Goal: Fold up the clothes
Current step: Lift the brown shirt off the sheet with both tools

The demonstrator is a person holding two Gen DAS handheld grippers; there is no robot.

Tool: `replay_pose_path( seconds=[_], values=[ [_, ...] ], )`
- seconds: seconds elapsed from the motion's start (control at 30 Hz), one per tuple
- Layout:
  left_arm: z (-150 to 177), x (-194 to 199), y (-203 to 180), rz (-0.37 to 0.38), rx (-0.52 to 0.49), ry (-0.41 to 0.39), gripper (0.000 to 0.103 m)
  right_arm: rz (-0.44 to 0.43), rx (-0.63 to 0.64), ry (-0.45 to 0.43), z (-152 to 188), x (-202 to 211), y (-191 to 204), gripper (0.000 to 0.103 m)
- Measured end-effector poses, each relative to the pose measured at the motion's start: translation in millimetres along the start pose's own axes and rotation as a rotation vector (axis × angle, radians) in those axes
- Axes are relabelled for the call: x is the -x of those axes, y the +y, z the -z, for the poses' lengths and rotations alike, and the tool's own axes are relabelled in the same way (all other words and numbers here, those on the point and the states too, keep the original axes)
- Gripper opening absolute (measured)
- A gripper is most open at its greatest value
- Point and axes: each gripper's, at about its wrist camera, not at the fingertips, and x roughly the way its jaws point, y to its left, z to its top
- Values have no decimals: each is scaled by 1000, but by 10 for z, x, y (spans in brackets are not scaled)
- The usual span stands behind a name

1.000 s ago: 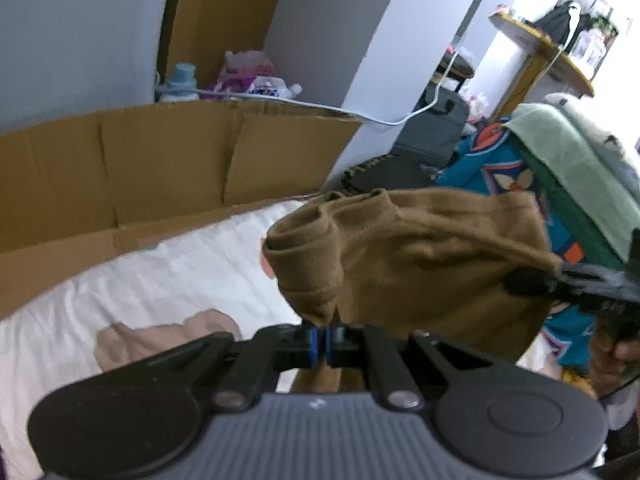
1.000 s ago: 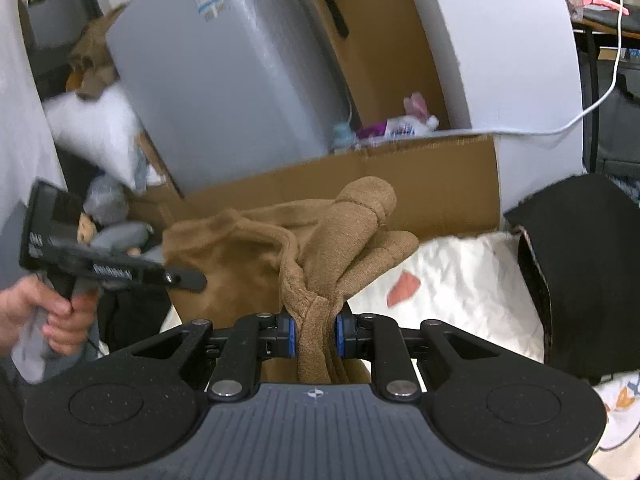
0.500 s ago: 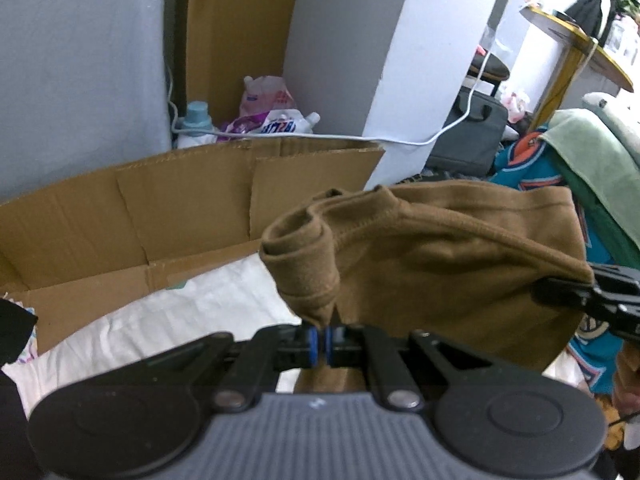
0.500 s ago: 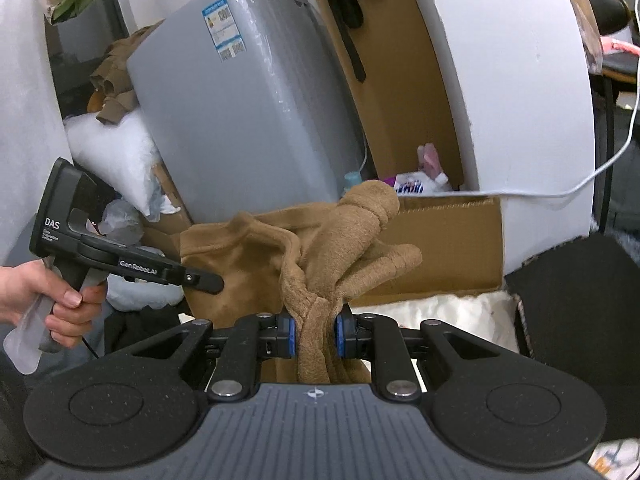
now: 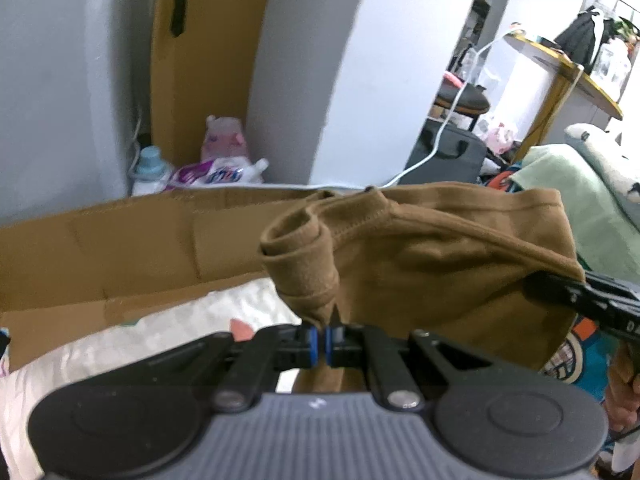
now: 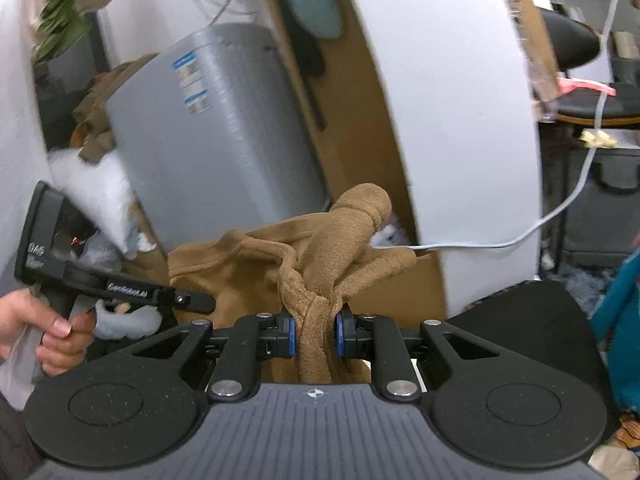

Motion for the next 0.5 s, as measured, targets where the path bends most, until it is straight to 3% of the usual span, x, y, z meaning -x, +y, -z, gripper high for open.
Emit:
replay_pose_path(
  seconds=[0.27, 0.5],
  values=[
    [-160, -180, -375, 98, 0, 3, 4, 53, -44, -12, -150, 304, -420, 17],
    [-179, -408, -706, 122, 3, 1, 4, 64, -40, -26, -89, 555, -748, 17]
  ],
)
